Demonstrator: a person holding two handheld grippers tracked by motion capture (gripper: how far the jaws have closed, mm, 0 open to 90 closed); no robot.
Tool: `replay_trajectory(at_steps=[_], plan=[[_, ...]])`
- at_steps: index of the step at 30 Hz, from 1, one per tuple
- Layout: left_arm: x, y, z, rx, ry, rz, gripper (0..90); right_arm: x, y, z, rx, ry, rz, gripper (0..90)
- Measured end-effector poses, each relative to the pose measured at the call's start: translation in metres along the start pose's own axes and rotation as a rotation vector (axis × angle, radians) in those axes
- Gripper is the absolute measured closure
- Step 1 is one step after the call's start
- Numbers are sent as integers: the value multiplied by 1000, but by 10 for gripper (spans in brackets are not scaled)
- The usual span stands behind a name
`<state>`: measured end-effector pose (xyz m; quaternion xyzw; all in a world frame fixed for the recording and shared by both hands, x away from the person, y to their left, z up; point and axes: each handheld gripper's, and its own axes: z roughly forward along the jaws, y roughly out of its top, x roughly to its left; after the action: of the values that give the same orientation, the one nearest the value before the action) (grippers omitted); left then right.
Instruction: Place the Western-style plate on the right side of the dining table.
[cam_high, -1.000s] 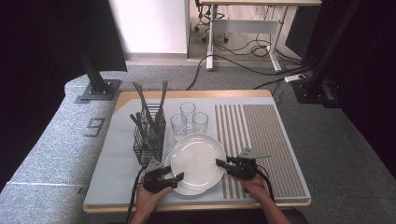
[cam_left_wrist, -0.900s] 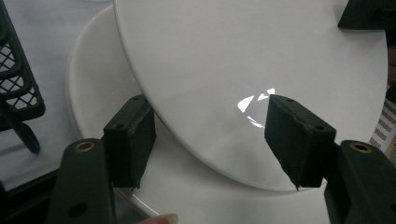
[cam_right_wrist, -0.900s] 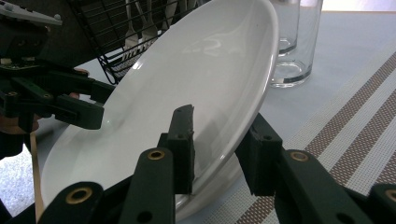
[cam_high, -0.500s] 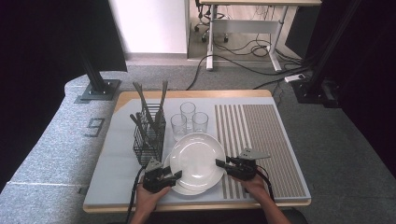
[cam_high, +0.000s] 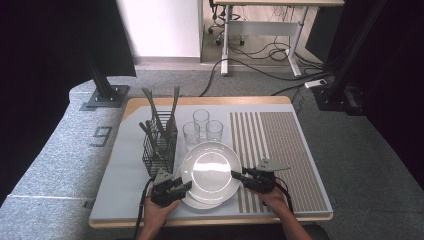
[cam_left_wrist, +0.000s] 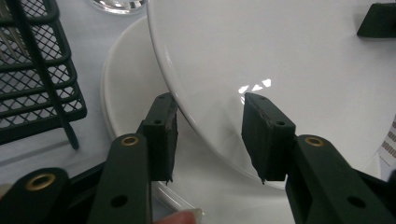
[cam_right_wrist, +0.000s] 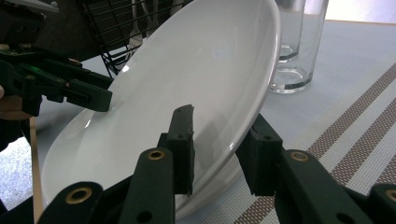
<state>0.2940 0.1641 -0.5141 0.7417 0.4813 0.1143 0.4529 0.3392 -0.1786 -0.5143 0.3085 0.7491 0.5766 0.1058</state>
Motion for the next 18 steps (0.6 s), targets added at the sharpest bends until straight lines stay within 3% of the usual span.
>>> replay_trajectory(at_steps=[18], plan=[[2, 5, -15, -91, -15, -26, 625, 0, 3, -2, -13, 8, -11, 705]])
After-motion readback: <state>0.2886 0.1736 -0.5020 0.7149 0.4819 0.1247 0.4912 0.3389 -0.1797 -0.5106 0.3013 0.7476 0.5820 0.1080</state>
